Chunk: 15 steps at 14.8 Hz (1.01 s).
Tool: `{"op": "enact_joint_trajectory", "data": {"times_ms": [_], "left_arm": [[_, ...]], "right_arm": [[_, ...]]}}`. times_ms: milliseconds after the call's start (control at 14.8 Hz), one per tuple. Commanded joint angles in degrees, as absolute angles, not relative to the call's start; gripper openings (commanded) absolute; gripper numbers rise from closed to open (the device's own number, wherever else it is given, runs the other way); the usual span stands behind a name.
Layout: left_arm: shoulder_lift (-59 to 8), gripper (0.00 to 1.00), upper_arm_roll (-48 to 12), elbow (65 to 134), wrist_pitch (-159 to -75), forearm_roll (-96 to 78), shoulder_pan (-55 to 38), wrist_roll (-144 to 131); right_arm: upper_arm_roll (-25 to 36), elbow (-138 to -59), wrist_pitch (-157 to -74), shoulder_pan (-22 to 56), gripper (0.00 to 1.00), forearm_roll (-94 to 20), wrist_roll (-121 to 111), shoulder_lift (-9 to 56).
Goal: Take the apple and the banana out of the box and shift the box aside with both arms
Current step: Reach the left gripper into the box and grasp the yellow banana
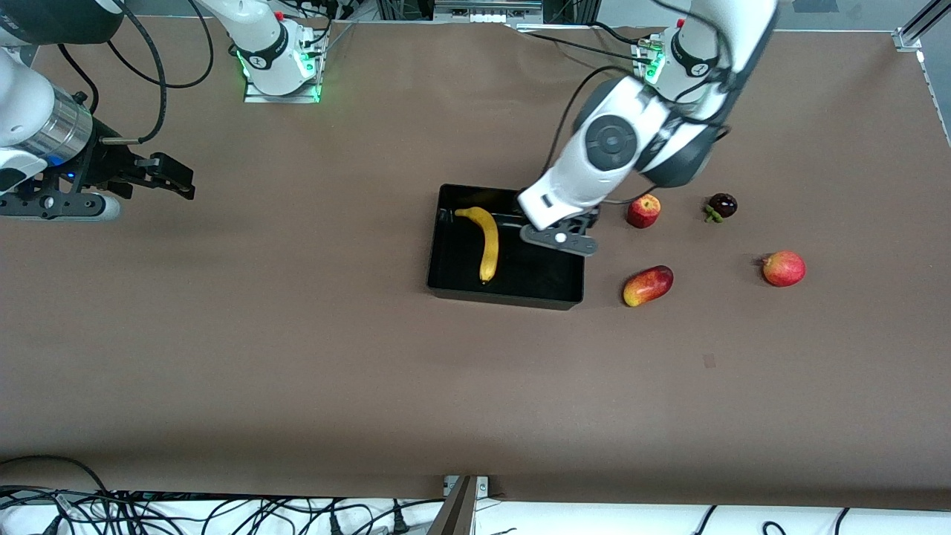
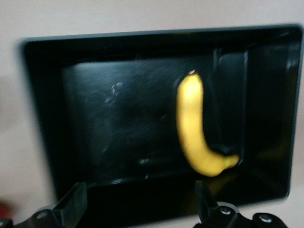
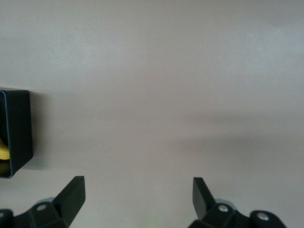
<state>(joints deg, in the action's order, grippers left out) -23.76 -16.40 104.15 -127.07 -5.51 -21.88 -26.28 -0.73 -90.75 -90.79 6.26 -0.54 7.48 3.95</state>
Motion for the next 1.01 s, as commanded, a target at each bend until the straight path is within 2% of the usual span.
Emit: {"op": "enact_joint_trajectory", "data": {"times_ms": [0,270,607,674,742,809,944], "left_arm": [[-30.3,1.00,-15.7,101.3,-134.2,-6.2,-25.7,-32.9],[-36.7,1.00,-15.4,99.8,-141.9,-0.4,-29.8,-39.3],[-41.4,1.00,-15.2,99.1,-145.9,11.2,-31.0,-45.4],[-41.7,0.60,-15.0,99.1,-145.9,11.5,-30.9,-44.3],[-41.8,0.15,-15.0,99.1,-145.9,10.2,-30.9,-45.3],[-41.7,0.09,-15.0,99.1,-145.9,10.2,-30.9,-45.4],[-41.4,0.03,-15.0,99.2,-145.7,10.2,-30.6,-45.5]], "right_arm": [[-0.7,-90.4,-90.6,6.4,1.00,-0.1,7.3,3.9],[-0.7,-90.4,-90.6,6.4,1.00,-0.1,7.3,3.9],[-0.7,-90.4,-90.6,6.4,1.00,-0.1,7.3,4.0],[-0.7,-90.4,-90.6,6.4,1.00,-0.1,7.3,4.0],[-0.7,-90.4,-90.6,6.4,1.00,-0.1,7.3,4.0],[-0.7,-90.4,-90.6,6.4,1.00,-0.1,7.3,3.9],[-0.7,-90.4,-90.6,6.4,1.00,-0.1,7.3,4.0]]}}
